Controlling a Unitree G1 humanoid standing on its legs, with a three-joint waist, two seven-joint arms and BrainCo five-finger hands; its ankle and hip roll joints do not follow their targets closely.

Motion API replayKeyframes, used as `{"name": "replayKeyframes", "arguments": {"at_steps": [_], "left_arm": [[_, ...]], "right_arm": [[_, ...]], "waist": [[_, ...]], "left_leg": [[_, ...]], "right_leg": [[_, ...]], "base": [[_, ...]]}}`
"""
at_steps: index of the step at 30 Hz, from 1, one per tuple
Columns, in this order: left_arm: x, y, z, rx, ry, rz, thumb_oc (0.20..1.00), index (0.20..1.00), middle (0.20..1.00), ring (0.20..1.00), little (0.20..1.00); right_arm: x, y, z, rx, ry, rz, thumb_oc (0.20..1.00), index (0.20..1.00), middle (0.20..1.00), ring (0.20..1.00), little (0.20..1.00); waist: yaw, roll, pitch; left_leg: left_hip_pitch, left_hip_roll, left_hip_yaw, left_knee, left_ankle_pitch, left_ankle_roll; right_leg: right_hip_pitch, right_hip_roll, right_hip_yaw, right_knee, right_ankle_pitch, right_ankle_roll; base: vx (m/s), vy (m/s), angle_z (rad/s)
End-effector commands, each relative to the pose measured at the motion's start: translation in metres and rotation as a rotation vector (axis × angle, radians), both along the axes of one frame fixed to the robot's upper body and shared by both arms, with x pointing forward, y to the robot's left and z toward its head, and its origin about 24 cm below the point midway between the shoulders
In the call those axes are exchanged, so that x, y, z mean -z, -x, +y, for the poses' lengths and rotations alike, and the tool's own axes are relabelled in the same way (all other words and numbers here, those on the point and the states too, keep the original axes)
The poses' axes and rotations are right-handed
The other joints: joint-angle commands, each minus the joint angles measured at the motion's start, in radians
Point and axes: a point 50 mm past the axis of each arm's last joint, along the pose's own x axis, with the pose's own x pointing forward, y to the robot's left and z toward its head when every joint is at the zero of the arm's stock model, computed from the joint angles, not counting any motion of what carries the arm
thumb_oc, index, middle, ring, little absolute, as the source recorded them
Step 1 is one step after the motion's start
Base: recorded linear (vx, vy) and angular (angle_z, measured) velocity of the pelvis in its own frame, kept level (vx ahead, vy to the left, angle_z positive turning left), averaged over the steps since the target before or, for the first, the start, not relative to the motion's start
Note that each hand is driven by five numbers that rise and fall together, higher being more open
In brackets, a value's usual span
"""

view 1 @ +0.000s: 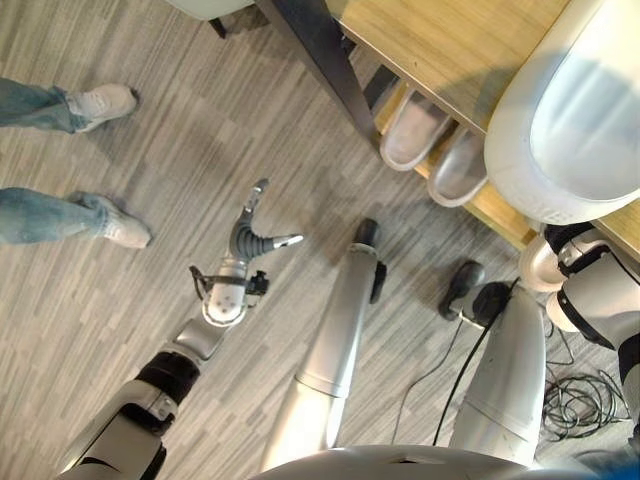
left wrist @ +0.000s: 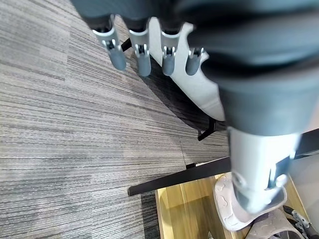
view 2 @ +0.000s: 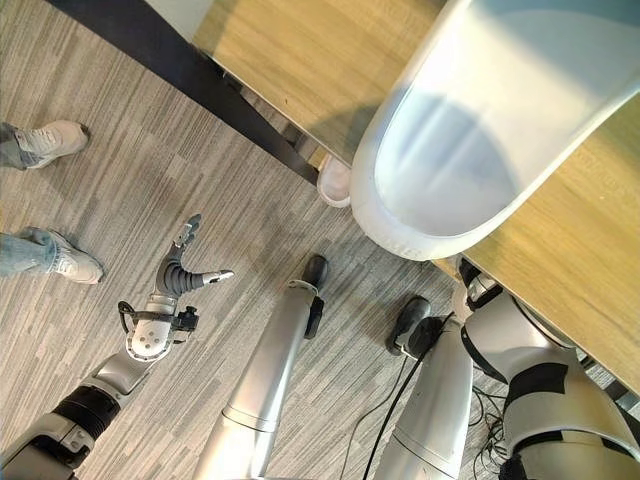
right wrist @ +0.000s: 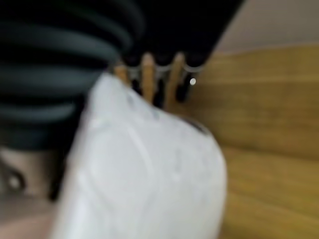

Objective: Arrange the slippers neatly on the shoe rack.

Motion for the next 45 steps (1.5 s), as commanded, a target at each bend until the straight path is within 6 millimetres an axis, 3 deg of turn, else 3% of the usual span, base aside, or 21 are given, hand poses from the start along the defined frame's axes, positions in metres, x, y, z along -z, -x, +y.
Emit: {"name": "replayKeyframes", "arguments": {"at_steps": [1,32,39,45], "left_arm": [[-0.004,0.010,0.004,0.015,-0.012,-0.045,1.000,1.000,1.000,1.000,1.000],[0.020,0.009,0.009,-0.015,-0.047,0.074,1.000,1.000,1.000,1.000,1.000],[0.028,0.010,0.006,-0.009,-0.045,0.106,1.000,1.000,1.000,1.000,1.000],[0.038,0.010,0.004,-0.006,-0.028,0.167,1.000,1.000,1.000,1.000,1.000]], "right_arm": [[-0.013,-0.004,0.013,-0.032,-0.020,-0.026,1.000,1.000,1.000,1.000,1.000],[-0.019,-0.005,0.021,-0.047,-0.292,-0.125,1.000,1.000,1.000,1.000,1.000],[-0.011,-0.005,0.027,-0.070,-0.310,-0.111,1.000,1.000,1.000,1.000,1.000],[0.007,-0.004,0.042,-0.131,-0.354,-0.044,1.000,1.000,1.000,1.000,1.000]], "waist": [[0.011,-0.015,0.023],[0.004,-0.013,-0.011],[-0.002,-0.018,-0.036],[-0.016,-0.028,-0.057]], "left_leg": [[0.046,0.033,-0.020,-0.075,-0.014,-0.004],[0.046,0.026,-0.019,-0.155,0.040,0.005],[0.046,0.035,-0.016,-0.157,0.038,0.006],[0.047,0.046,-0.019,-0.146,0.036,0.006]], "right_leg": [[0.026,0.032,0.045,-0.086,0.082,-0.012],[0.026,0.043,0.049,-0.152,0.122,-0.001],[0.035,0.052,0.045,-0.170,0.123,0.000],[0.060,0.064,0.031,-0.185,0.123,0.000]], "base": [[0.00,0.000,0.00],[-0.01,0.003,0.00],[0.00,0.007,-0.02],[0.00,0.009,-0.04]]}}
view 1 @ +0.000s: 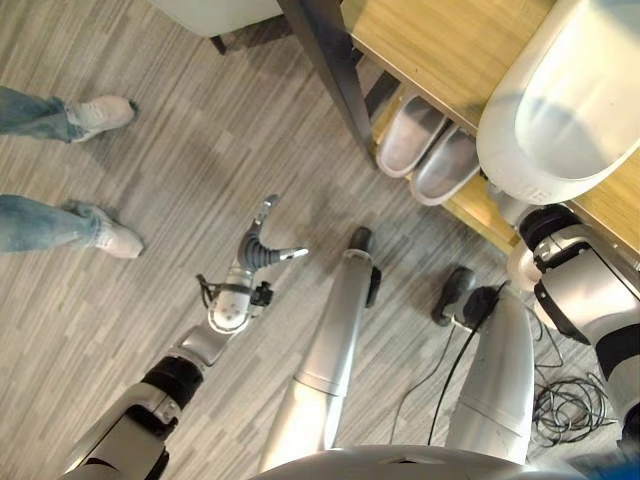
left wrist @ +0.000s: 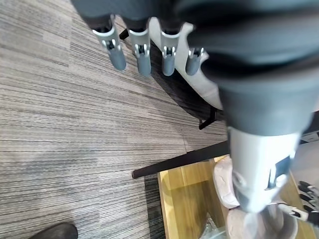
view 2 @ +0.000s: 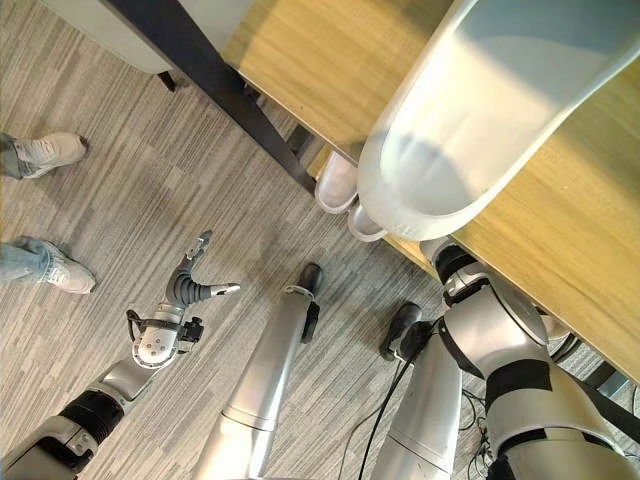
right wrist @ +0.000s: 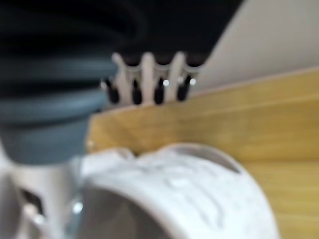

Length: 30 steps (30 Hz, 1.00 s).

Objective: Arrange the slippers neatly on the shoe rack.

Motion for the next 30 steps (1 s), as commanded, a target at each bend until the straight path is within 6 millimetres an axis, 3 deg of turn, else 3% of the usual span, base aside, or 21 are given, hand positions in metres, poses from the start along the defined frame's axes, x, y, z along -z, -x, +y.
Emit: {"name": "replayKeyframes", "arguments": {"at_steps": [1,9,14,15,17,18,20,21,23,25,26,28,30], "left_arm": [[0.012,0.006,0.007,-0.017,-0.006,0.052,1.000,1.000,1.000,1.000,1.000],[0.012,0.000,0.010,0.002,-0.027,0.082,1.000,1.000,1.000,1.000,1.000],[0.026,0.007,0.016,-0.046,-0.028,0.138,1.000,1.000,1.000,1.000,1.000],[0.033,0.008,0.017,-0.074,-0.029,0.168,1.000,1.000,1.000,1.000,1.000],[0.036,0.008,0.017,-0.087,-0.031,0.179,1.000,1.000,1.000,1.000,1.000],[0.042,0.008,0.016,-0.106,-0.035,0.203,1.000,1.000,1.000,1.000,1.000],[0.046,0.009,0.015,-0.114,-0.039,0.218,1.000,1.000,1.000,1.000,1.000],[0.053,0.010,0.013,-0.130,-0.030,0.248,1.000,1.000,1.000,1.000,1.000],[0.055,0.011,0.012,-0.133,-0.035,0.258,1.000,1.000,1.000,1.000,1.000],[0.062,0.012,0.008,-0.141,-0.039,0.288,1.000,1.000,1.000,1.000,1.000],[0.063,0.013,0.008,-0.140,-0.039,0.289,1.000,1.000,1.000,1.000,1.000],[0.070,0.016,0.004,-0.133,-0.057,0.320,1.000,1.000,1.000,1.000,1.000],[0.073,0.018,0.003,-0.131,-0.063,0.335,1.000,1.000,1.000,1.000,1.000]], "right_arm": [[0.000,0.000,0.012,-0.055,-0.063,-0.021,1.000,1.000,1.000,1.000,1.000],[0.008,-0.002,0.027,-0.112,-0.093,0.046,1.000,1.000,1.000,1.000,1.000],[0.028,0.006,0.043,-0.185,-0.097,0.065,1.000,1.000,1.000,1.000,1.000],[0.039,0.014,0.054,-0.242,-0.107,0.070,1.000,1.000,1.000,1.000,1.000],[0.044,0.018,0.057,-0.264,-0.112,0.071,1.000,1.000,1.000,1.000,1.000],[0.065,0.028,0.059,-0.288,-0.120,0.113,1.000,1.000,1.000,1.000,1.000],[0.076,0.033,0.059,-0.294,-0.124,0.140,1.000,1.000,1.000,1.000,1.000],[0.096,0.044,0.062,-0.321,-0.133,0.193,1.000,1.000,1.000,1.000,1.000],[0.102,0.049,0.063,-0.338,-0.128,0.212,1.000,1.000,1.000,1.000,1.000],[0.132,0.067,0.070,-0.384,-0.159,0.307,1.000,1.000,1.000,1.000,1.000],[0.132,0.068,0.069,-0.384,-0.159,0.308,1.000,1.000,1.000,1.000,1.000],[0.163,0.088,0.073,-0.411,-0.197,0.422,1.000,1.000,1.000,1.000,1.000],[0.170,0.093,0.075,-0.422,-0.219,0.449,1.000,1.000,1.000,1.000,1.000]], "waist": [[-0.005,-0.007,-0.002],[-0.018,-0.012,0.011],[-0.029,-0.020,0.004],[-0.041,-0.027,0.009],[-0.048,-0.031,0.015],[-0.062,-0.039,0.021],[-0.068,-0.042,0.027],[-0.080,-0.052,0.026],[-0.084,-0.056,0.030],[-0.100,-0.072,0.030],[-0.100,-0.071,0.032],[-0.113,-0.082,0.029],[-0.116,-0.084,0.031]], "left_leg": [[0.018,0.034,-0.011,-0.126,0.015,0.002],[0.024,0.027,-0.017,-0.147,0.025,0.004],[0.052,0.044,-0.018,-0.136,0.021,0.002],[0.094,0.059,-0.013,-0.157,0.022,0.001],[0.129,0.064,-0.012,-0.176,0.025,0.000],[0.191,0.076,-0.016,-0.220,0.031,0.001],[0.232,0.080,-0.020,-0.247,0.036,0.002],[0.298,0.091,-0.026,-0.292,0.042,0.002],[0.334,0.096,-0.029,-0.314,0.045,0.002],[0.426,0.106,-0.034,-0.370,0.052,0.002],[0.431,0.107,-0.035,-0.373,0.053,0.002],[0.521,0.114,-0.031,-0.413,0.054,0.001],[0.554,0.116,-0.030,-0.428,0.055,0.001]], "right_leg": [[0.024,0.045,0.039,-0.144,0.090,-0.010],[0.027,0.050,0.037,-0.159,0.089,-0.011],[0.061,0.052,0.034,-0.161,0.098,-0.008],[0.107,0.055,0.026,-0.190,0.102,-0.005],[0.145,0.055,0.019,-0.214,0.107,-0.004],[0.207,0.057,0.004,-0.256,0.116,0.000],[0.247,0.059,0.000,-0.282,0.124,0.003],[0.309,0.061,-0.009,-0.330,0.135,0.009],[0.343,0.063,-0.013,-0.356,0.141,0.011],[0.433,0.074,-0.026,-0.425,0.163,0.025],[0.439,0.074,-0.027,-0.428,0.165,0.025],[0.526,0.084,-0.042,-0.485,0.179,0.034],[0.562,0.086,-0.047,-0.504,0.183,0.035]], "base": [[-0.03,0.014,-0.05],[-0.03,0.001,-0.04],[0.00,0.037,-0.02],[-0.06,0.052,-0.05],[-0.07,0.050,-0.05],[-0.07,0.029,-0.09],[-0.08,0.069,-0.09],[-0.09,0.098,-0.05],[-0.05,0.056,-0.08],[-0.03,0.056,-0.17],[-0.02,0.043,-0.11],[0.01,0.047,-0.01],[0.02,0.041,-0.09]]}}
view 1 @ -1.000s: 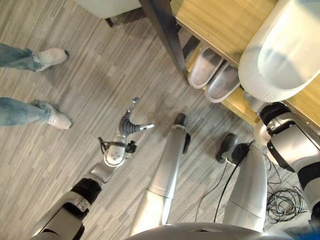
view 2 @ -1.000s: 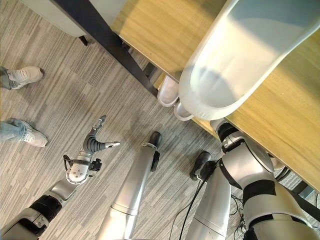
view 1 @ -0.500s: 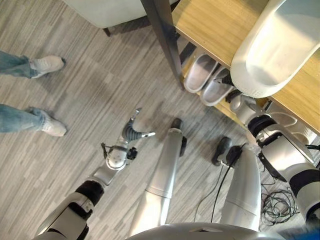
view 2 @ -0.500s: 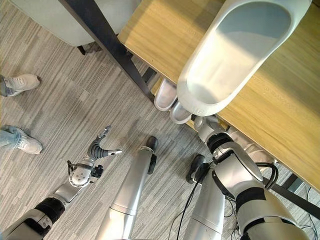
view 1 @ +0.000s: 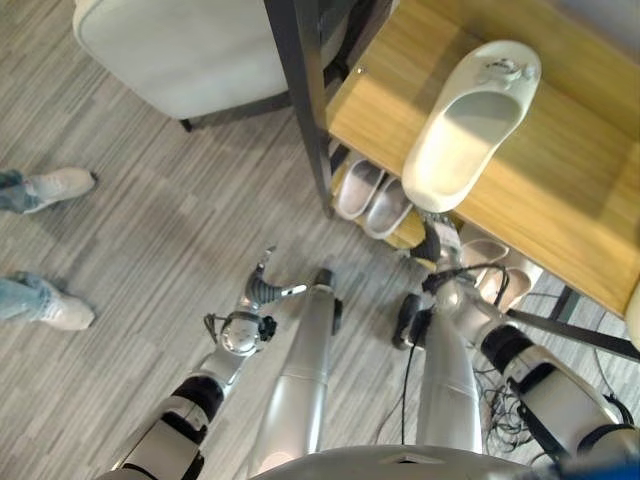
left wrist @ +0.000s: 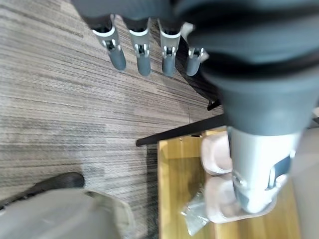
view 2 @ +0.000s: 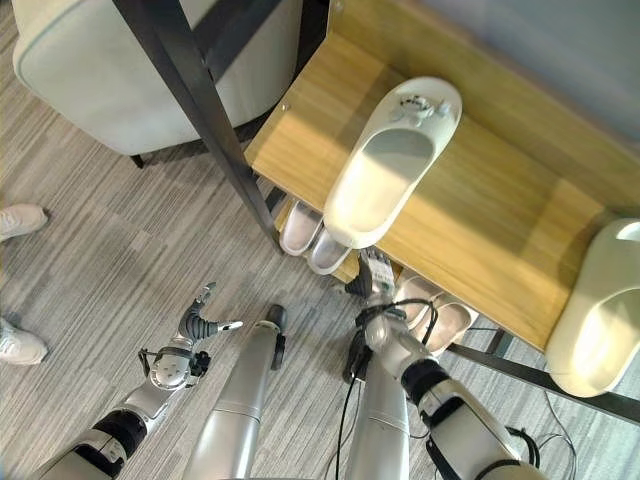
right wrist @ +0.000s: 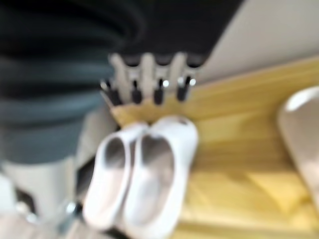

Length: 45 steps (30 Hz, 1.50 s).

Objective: Arrange the slippers neatly on the shoe rack.

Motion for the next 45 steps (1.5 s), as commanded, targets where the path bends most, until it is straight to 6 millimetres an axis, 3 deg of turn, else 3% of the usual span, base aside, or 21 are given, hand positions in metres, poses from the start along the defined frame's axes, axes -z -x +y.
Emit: {"name": "replayKeyframes", "arguments": {"at_steps": [1,10,11,13,20,25,29,35,39,43,45], "left_arm": [[0.003,0.000,-0.001,-0.006,-0.030,0.006,1.000,1.000,1.000,1.000,1.000],[0.028,0.022,0.009,-0.009,-0.102,0.137,1.000,1.000,1.000,1.000,1.000],[0.033,0.026,0.010,-0.015,-0.106,0.160,1.000,1.000,1.000,1.000,1.000],[0.046,0.041,0.016,-0.038,-0.110,0.233,1.000,1.000,1.000,1.000,1.000],[0.063,0.065,0.022,-0.046,-0.119,0.344,1.000,1.000,1.000,1.000,1.000],[0.072,0.078,0.021,-0.049,-0.101,0.406,1.000,1.000,1.000,1.000,1.000],[0.080,0.090,0.021,-0.038,-0.098,0.476,1.000,1.000,1.000,1.000,1.000],[0.087,0.099,0.021,-0.061,-0.080,0.528,1.000,1.000,1.000,1.000,1.000],[0.091,0.108,0.023,-0.072,-0.080,0.555,1.000,1.000,1.000,1.000,1.000],[0.094,0.117,0.023,-0.092,-0.072,0.570,1.000,1.000,1.000,1.000,1.000],[0.096,0.125,0.023,-0.099,-0.067,0.583,1.000,1.000,1.000,1.000,1.000]], "right_arm": [[-0.008,0.004,0.012,-0.119,-0.037,-0.028,1.000,1.000,1.000,1.000,1.000],[0.023,0.048,0.021,-0.254,-0.076,0.129,1.000,1.000,1.000,1.000,1.000],[0.026,0.053,0.022,-0.265,-0.086,0.147,1.000,1.000,1.000,1.000,1.000],[0.035,0.069,0.021,-0.287,-0.112,0.207,1.000,1.000,1.000,1.000,1.000],[0.040,0.097,0.021,-0.385,-0.137,0.284,1.000,1.000,1.000,1.000,1.000],[0.029,0.109,0.026,-0.492,-0.158,0.286,1.000,1.000,1.000,1.000,1.000],[0.006,0.125,0.043,-0.692,-0.218,0.288,1.000,1.000,1.000,1.000,1.000],[-0.019,0.142,0.051,-0.856,-0.266,0.264,1.000,1.000,1.000,1.000,1.000],[-0.037,0.154,0.046,-0.917,-0.275,0.230,1.000,1.000,1.000,1.000,1.000],[-0.039,0.156,0.037,-0.882,-0.253,0.203,1.000,1.000,1.000,1.000,1.000],[-0.034,0.151,0.025,-0.806,-0.148,0.162,1.000,1.000,1.000,1.000,1.000]], "waist": [[0.002,0.017,0.024],[-0.014,0.016,0.019],[-0.017,0.017,0.020],[-0.023,0.016,0.016],[-0.028,0.003,0.011],[-0.033,-0.005,-0.013],[-0.031,-0.019,-0.037],[-0.035,-0.022,-0.082],[-0.041,-0.022,-0.111],[-0.046,-0.015,-0.127],[-0.049,-0.012,-0.143]], "left_leg": [[0.111,0.057,-0.034,-0.131,0.001,-0.029],[0.291,0.073,-0.023,-0.200,0.000,-0.029],[0.302,0.069,-0.020,-0.224,0.035,-0.028],[0.385,0.074,-0.009,-0.272,0.040,-0.031],[0.548,0.079,0.006,-0.369,0.046,-0.036],[0.667,0.078,0.020,-0.468,0.063,-0.040],[0.774,0.086,0.032,-0.534,0.063,-0.041],[0.868,0.077,0.050,-0.610,0.070,-0.039],[0.915,0.072,0.054,-0.641,0.069,-0.035],[0.943,0.068,0.058,-0.652,0.065,-0.032],[0.959,0.065,0.063,-0.661,0.061,-0.029]], "right_leg": [[0.102,0.029,0.002,-0.139,0.061,0.009],[0.288,0.034,-0.013,-0.229,0.072,0.013],[0.300,0.032,-0.019,-0.254,0.104,0.007],[0.382,0.033,-0.024,-0.310,0.122,0.013],[0.542,0.042,-0.036,-0.419,0.150,0.027],[0.652,0.048,-0.045,-0.516,0.184,0.039],[0.750,0.055,-0.049,-0.584,0.203,0.051],[0.826,0.059,-0.054,-0.638,0.220,0.061],[0.865,0.057,-0.060,-0.657,0.223,0.066],[0.884,0.057,-0.058,-0.660,0.223,0.069],[0.897,0.057,-0.058,-0.670,0.224,0.072]], "base": [[0.02,0.036,-0.09],[0.03,0.025,-0.05],[-0.02,0.055,-0.02],[0.05,0.053,-0.01],[0.08,0.010,-0.07],[0.09,0.014,-0.10],[0.13,0.007,-0.05],[0.09,0.015,-0.06],[0.09,0.002,-0.04],[0.06,0.013,-0.01],[0.09,0.014,-0.07]]}}
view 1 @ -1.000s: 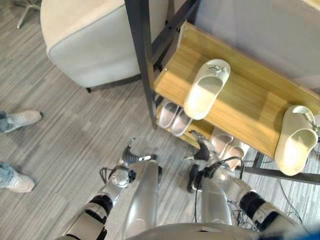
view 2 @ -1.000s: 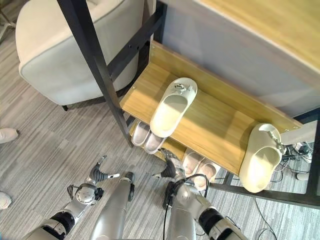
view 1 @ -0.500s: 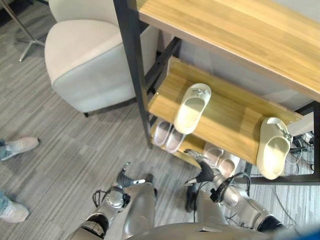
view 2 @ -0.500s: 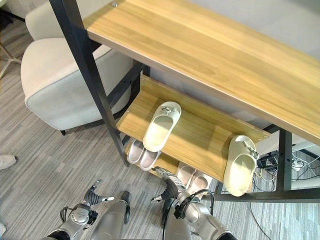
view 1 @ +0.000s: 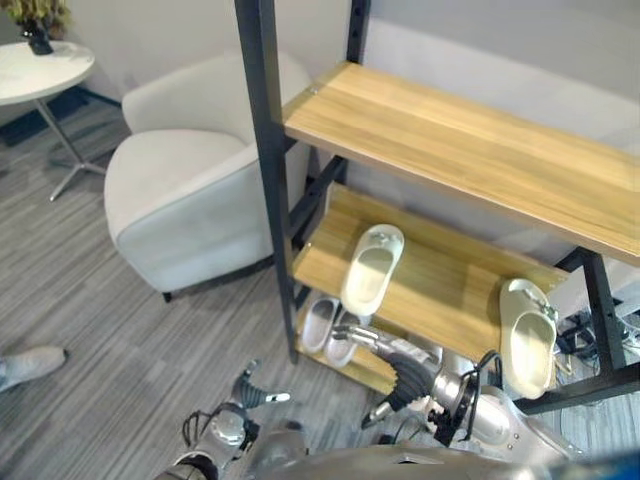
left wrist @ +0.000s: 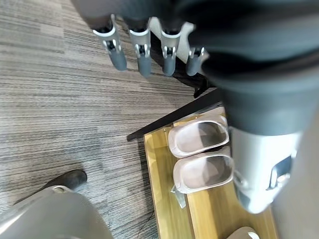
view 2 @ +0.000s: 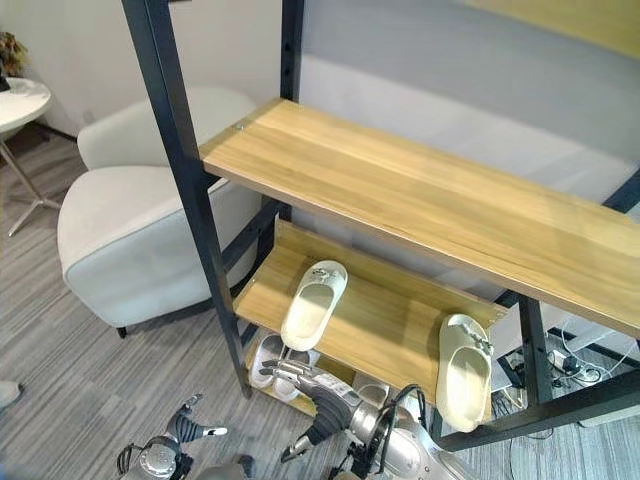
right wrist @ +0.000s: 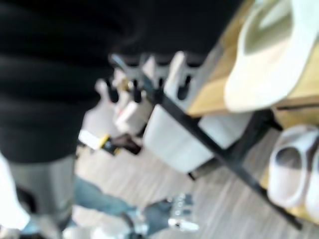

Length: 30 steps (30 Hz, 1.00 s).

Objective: Arrange the slippers neatly on the shoe rack.

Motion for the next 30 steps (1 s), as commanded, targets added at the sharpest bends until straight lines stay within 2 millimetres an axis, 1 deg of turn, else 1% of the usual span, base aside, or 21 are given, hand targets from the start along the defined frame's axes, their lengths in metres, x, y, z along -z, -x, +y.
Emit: {"name": "replayKeyframes", "arguments": {"at_steps": [1,2,4,5,6,7,8,9,13,14,16,18,19,23,24,25,27,28,29,30], "left_arm": [[-0.002,-0.003,-0.002,-0.010,0.008,-0.037,1.000,1.000,1.000,1.000,1.000],[-0.002,-0.002,-0.003,-0.009,0.008,-0.036,1.000,1.000,1.000,1.000,1.000],[-0.001,-0.001,-0.004,-0.005,0.014,-0.038,1.000,1.000,1.000,1.000,1.000],[-0.001,-0.001,-0.005,0.000,0.013,-0.037,1.000,1.000,1.000,1.000,1.000],[-0.001,0.000,-0.006,0.011,0.011,-0.032,1.000,1.000,1.000,1.000,1.000],[-0.001,0.000,-0.005,0.011,0.010,-0.033,1.000,1.000,1.000,1.000,1.000],[0.000,0.001,-0.008,0.025,0.013,-0.024,1.000,1.000,1.000,1.000,1.000],[0.000,0.000,-0.007,0.025,0.012,-0.025,1.000,1.000,1.000,1.000,1.000],[0.005,0.007,-0.014,0.048,0.028,0.011,1.000,1.000,1.000,1.000,1.000],[0.005,0.006,-0.014,0.048,0.027,0.010,1.000,1.000,1.000,1.000,1.000],[0.006,0.008,-0.016,0.053,0.027,0.020,1.000,1.000,1.000,1.000,1.000],[0.006,0.008,-0.016,0.052,0.027,0.020,1.000,1.000,1.000,1.000,1.000],[0.007,0.011,-0.016,0.055,0.025,0.027,1.000,1.000,1.000,1.000,1.000],[0.006,0.011,-0.016,0.054,0.024,0.024,1.000,1.000,1.000,1.000,1.000],[0.006,0.010,-0.016,0.059,0.024,0.019,1.000,1.000,1.000,1.000,1.000],[0.006,0.010,-0.016,0.058,0.024,0.019,1.000,1.000,1.000,1.000,1.000],[0.005,0.009,-0.015,0.070,0.019,0.015,1.000,1.000,1.000,1.000,1.000],[0.005,0.009,-0.015,0.069,0.018,0.014,1.000,1.000,1.000,1.000,1.000],[0.004,0.008,-0.014,0.074,0.019,0.011,1.000,1.000,1.000,1.000,1.000],[0.004,0.008,-0.014,0.073,0.019,0.010,1.000,1.000,1.000,1.000,1.000]], "right_arm": [[-0.015,-0.012,-0.012,0.041,0.049,-0.202,1.000,1.000,1.000,1.000,1.000],[-0.015,-0.012,-0.011,0.042,0.050,-0.204,1.000,1.000,1.000,1.000,1.000],[-0.007,-0.023,-0.021,0.120,0.115,-0.246,1.000,1.000,1.000,1.000,1.000],[-0.005,-0.031,-0.027,0.170,0.140,-0.262,1.000,1.000,1.000,1.000,1.000],[-0.004,-0.046,-0.035,0.258,0.163,-0.304,1.000,1.000,1.000,1.000,1.000],[-0.004,-0.046,-0.035,0.260,0.162,-0.306,1.000,1.000,1.000,1.000,1.000],[-0.010,-0.061,-0.040,0.321,0.181,-0.374,1.000,1.000,1.000,1.000,1.000],[-0.010,-0.062,-0.040,0.321,0.180,-0.375,1.000,1.000,1.000,1.000,1.000],[-0.029,-0.087,-0.041,0.386,0.199,-0.534,1.000,1.000,1.000,1.000,1.000],[-0.029,-0.088,-0.041,0.387,0.199,-0.535,1.000,1.000,1.000,1.000,1.000],[-0.037,-0.095,-0.035,0.395,0.173,-0.581,1.000,1.000,1.000,1.000,1.000],[-0.037,-0.095,-0.035,0.395,0.173,-0.581,1.000,1.000,1.000,1.000,1.000],[-0.041,-0.101,-0.033,0.409,0.158,-0.594,1.000,1.000,1.000,1.000,1.000],[-0.037,-0.109,-0.031,0.435,0.172,-0.587,1.000,1.000,1.000,1.000,1.000],[-0.034,-0.117,-0.033,0.461,0.199,-0.585,1.000,1.000,1.000,1.000,1.000],[-0.034,-0.117,-0.033,0.461,0.199,-0.586,1.000,1.000,1.000,1.000,1.000],[-0.033,-0.129,-0.038,0.489,0.249,-0.604,1.000,1.000,1.000,1.000,1.000],[-0.033,-0.129,-0.037,0.489,0.248,-0.605,1.000,1.000,1.000,1.000,1.000],[-0.031,-0.139,-0.042,0.518,0.285,-0.603,1.000,1.000,1.000,1.000,1.000],[-0.031,-0.139,-0.042,0.518,0.284,-0.604,1.000,1.000,1.000,1.000,1.000]], "waist": [[0.008,0.029,0.009],[0.009,0.030,0.008],[0.010,0.033,0.003],[0.012,0.035,0.001],[0.017,0.037,0.001],[0.018,0.036,0.001],[0.025,0.038,0.003],[0.025,0.038,0.004],[0.042,0.041,0.006],[0.041,0.041,0.006],[0.049,0.042,0.005],[0.048,0.042,0.006],[0.055,0.042,0.003],[0.065,0.038,0.000],[0.071,0.035,0.000],[0.070,0.035,0.000],[0.081,0.032,0.004],[0.080,0.031,0.005],[0.088,0.029,0.010],[0.087,0.029,0.010]], "left_leg": [[0.051,0.010,-0.003,-0.051,-0.036,-0.036],[0.053,0.010,-0.003,-0.054,-0.036,-0.036],[0.059,0.008,-0.002,-0.065,-0.033,-0.034],[0.061,0.007,-0.002,-0.068,-0.031,-0.034],[0.060,0.005,-0.001,-0.075,-0.028,-0.032],[0.060,0.005,0.000,-0.076,-0.027,-0.032],[0.058,0.002,-0.002,-0.078,-0.026,-0.030],[0.058,0.002,-0.002,-0.078,-0.025,-0.030],[0.050,-0.005,-0.009,-0.075,-0.027,-0.026],[0.049,-0.005,-0.009,-0.074,-0.028,-0.026],[0.045,-0.006,-0.013,-0.072,-0.029,-0.024],[0.045,-0.006,-0.013,-0.071,-0.029,-0.024],[0.045,-0.006,-0.016,-0.074,-0.028,-0.023],[0.046,-0.008,-0.019,-0.082,-0.025,-0.023],[0.044,-0.009,-0.021,-0.083,-0.024,-0.023],[0.044,-0.009,-0.021,-0.083,-0.024,-0.023],[0.036,-0.012,-0.024,-0.083,-0.023,-0.023],[0.035,-0.012,-0.025,-0.082,-0.023,-0.022],[0.026,-0.013,-0.028,-0.082,-0.021,-0.023],[0.025,-0.013,-0.028,-0.081,-0.021,-0.023]], "right_leg": [[-0.007,-0.012,-0.024,0.029,0.028,0.042],[-0.005,-0.012,-0.024,0.028,0.028,0.042],[-0.002,-0.013,-0.025,0.021,0.030,0.042],[-0.003,-0.014,-0.025,0.019,0.032,0.043],[-0.004,-0.017,-0.027,0.017,0.034,0.044],[-0.004,-0.017,-0.027,0.016,0.035,0.044],[-0.006,-0.020,-0.028,0.014,0.038,0.044],[-0.006,-0.020,-0.028,0.014,0.038,0.044],[-0.010,-0.023,-0.030,0.008,0.043,0.045],[-0.010,-0.023,-0.030,0.008,0.043,0.045],[-0.010,-0.024,-0.031,0.005,0.043,0.044],[-0.010,-0.024,-0.031,0.005,0.043,0.044],[-0.009,-0.025,-0.033,0.003,0.044,0.044],[-0.006,-0.025,-0.038,-0.002,0.044,0.043],[-0.006,-0.027,-0.039,-0.003,0.045,0.043],[-0.006,-0.027,-0.040,-0.003,0.045,0.043],[-0.009,-0.029,-0.045,-0.008,0.047,0.043],[-0.009,-0.029,-0.046,-0.008,0.048,0.043],[-0.013,-0.031,-0.048,-0.011,0.051,0.043],[-0.014,-0.031,-0.049,-0.011,0.051,0.043]], "base": [[0.05,0.008,-0.09],[0.04,0.008,-0.08],[0.04,0.008,-0.04],[0.04,0.017,-0.01],[0.00,0.000,0.00],[0.00,0.000,0.00],[0.00,0.000,0.00],[0.00,0.000,0.00],[0.00,0.000,0.00],[0.01,0.009,0.04],[0.00,0.008,0.07],[0.01,0.008,0.09],[0.01,0.013,0.06],[0.01,0.006,0.02],[0.00,0.000,0.00],[0.00,0.002,0.05],[-0.01,-0.004,0.08],[-0.02,-0.007,0.05],[0.00,0.000,0.00],[-0.03,-0.002,0.03]]}}
